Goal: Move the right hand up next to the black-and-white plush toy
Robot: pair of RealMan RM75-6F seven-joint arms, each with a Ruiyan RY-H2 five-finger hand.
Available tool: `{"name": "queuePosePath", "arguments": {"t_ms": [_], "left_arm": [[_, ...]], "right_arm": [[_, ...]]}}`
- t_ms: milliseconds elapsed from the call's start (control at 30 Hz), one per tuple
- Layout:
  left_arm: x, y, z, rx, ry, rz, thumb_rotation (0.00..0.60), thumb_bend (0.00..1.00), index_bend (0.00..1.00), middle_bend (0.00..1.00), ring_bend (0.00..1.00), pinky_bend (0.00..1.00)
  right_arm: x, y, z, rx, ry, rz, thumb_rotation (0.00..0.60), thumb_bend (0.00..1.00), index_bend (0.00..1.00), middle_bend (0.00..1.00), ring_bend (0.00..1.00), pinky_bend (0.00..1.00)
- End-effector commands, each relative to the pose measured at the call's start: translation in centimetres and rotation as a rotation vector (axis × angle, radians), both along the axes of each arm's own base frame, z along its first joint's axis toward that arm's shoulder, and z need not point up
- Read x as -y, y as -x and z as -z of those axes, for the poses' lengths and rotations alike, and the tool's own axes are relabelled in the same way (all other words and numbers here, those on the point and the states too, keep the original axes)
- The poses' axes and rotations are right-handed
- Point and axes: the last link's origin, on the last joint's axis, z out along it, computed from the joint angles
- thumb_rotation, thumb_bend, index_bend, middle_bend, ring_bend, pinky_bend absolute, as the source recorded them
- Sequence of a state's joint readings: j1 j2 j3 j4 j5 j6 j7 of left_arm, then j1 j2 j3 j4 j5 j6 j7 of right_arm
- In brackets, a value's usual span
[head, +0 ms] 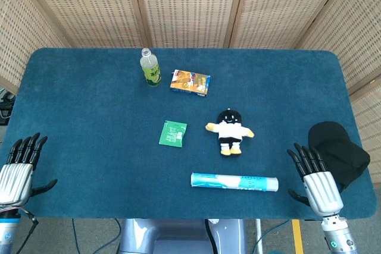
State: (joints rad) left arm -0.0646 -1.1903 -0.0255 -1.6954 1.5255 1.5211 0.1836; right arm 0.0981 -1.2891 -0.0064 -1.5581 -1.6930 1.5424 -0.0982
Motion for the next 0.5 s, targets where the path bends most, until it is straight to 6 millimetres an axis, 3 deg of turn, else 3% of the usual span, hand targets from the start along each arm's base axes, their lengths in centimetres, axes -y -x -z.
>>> {"name": "queuePosePath", "arguments": {"t_ms": [33,500], "left_arm": [[0.02,0.02,-0.05,0.001,-0.002,-0.002,0.6,0.03,0.0,0.0,0.0,0.0],[0.1,-0.09,-0.17,0.003,-0.006,0.0,0.6,0.03,0.0,0.0,0.0,0.0]], "right_arm": [[0.01,0.02,0.04,0.001,-0.002,0.002,0.6,0.0,0.0,0.0,0.0,0.0],[0.17,-0.02,0.16,0.014,-0.005,0.0,0.6,0.0,0.01,0.0,0.0,0.0]]}}
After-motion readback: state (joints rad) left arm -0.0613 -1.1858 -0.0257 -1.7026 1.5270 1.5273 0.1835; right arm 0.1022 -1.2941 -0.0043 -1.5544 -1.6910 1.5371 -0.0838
